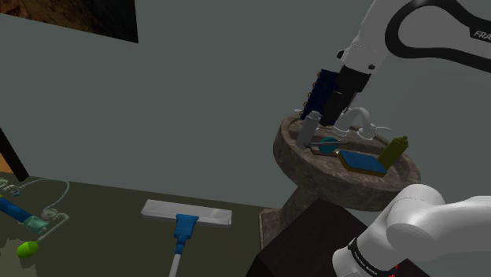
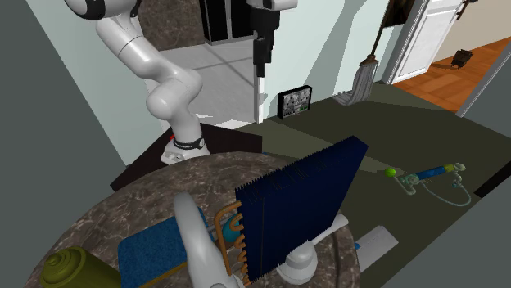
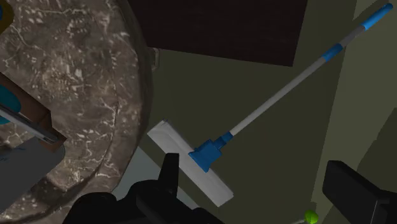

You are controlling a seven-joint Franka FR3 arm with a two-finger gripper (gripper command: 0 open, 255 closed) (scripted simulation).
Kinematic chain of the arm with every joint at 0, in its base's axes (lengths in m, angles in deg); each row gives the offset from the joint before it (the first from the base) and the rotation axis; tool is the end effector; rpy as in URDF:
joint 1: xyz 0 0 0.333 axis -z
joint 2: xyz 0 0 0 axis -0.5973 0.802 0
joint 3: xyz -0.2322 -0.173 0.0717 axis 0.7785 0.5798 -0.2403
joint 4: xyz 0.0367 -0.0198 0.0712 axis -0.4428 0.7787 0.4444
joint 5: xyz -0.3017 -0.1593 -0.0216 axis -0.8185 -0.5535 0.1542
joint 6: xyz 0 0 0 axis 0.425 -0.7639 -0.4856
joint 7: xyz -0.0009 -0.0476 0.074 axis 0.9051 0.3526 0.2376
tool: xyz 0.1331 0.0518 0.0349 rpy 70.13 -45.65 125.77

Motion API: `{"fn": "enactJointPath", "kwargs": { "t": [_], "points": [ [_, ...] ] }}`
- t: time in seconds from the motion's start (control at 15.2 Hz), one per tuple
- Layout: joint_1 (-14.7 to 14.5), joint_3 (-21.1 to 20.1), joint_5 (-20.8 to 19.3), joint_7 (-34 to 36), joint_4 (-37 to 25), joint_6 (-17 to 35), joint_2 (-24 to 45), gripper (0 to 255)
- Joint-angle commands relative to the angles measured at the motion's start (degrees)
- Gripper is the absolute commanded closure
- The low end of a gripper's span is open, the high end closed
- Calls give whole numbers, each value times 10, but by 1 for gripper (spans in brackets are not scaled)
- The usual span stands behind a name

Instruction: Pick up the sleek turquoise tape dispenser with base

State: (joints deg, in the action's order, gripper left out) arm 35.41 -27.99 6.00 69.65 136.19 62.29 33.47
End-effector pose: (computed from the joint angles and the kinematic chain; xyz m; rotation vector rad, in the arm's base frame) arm 0.2755 0.0191 0.5564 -3.0902 -0.1314 -0.0088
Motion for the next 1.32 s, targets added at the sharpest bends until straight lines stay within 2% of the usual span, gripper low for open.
{"fn": "enactJointPath", "kwargs": {
  "t": [0.0,0.66,1.25],
  "points": [
    [0,0,0,0,0,0,0,0],
    [1,123,-116,-243,93,67,-3,0],
    [-1,244,-214,-454,103,170,85,0]
  ]
}}
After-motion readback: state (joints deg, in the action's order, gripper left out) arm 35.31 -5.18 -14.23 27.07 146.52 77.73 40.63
